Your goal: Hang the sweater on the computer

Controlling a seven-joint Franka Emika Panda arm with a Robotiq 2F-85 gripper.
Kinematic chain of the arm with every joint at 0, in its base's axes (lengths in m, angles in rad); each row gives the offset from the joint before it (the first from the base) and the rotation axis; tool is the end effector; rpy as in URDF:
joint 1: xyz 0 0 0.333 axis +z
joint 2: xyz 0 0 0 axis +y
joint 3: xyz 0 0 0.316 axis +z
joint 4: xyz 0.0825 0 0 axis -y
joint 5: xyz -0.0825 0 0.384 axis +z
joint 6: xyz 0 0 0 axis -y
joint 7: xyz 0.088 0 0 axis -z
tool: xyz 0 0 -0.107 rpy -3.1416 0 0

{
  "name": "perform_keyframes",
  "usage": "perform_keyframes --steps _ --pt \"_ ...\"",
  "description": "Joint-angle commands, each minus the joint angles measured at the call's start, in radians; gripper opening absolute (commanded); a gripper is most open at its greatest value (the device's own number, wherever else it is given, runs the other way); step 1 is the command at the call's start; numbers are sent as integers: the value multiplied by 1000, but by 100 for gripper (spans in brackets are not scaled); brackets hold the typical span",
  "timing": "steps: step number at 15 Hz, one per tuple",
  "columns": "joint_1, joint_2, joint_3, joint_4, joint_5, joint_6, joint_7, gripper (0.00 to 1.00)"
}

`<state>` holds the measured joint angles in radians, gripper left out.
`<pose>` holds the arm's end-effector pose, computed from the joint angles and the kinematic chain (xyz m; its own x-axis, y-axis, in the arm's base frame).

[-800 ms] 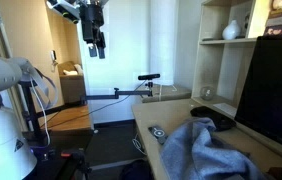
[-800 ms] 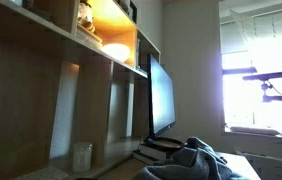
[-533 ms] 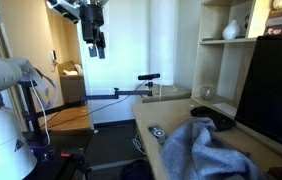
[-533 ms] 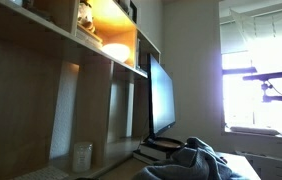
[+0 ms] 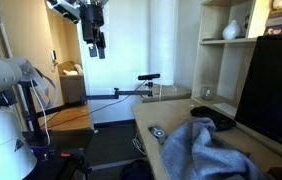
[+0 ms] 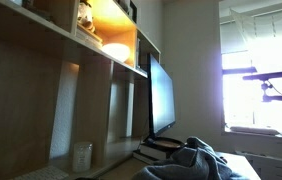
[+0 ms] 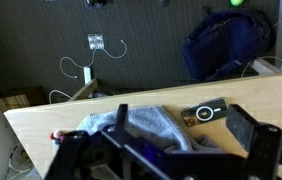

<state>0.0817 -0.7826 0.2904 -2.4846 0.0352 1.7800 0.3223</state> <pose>0.3012 0.1368 0.5352 0.9940 -0.0245 0.1070 -0.0396 -0.9892 0.1411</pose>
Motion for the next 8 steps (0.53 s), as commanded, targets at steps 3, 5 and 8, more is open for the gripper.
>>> perform_keyframes --steps 3,5,8 --pt "-52 129 6 126 -106 5 23 100" --pt "-70 185 7 196 -151 -7 32 100" --pt "-60 268 -7 307 -212 -38 -22 100"
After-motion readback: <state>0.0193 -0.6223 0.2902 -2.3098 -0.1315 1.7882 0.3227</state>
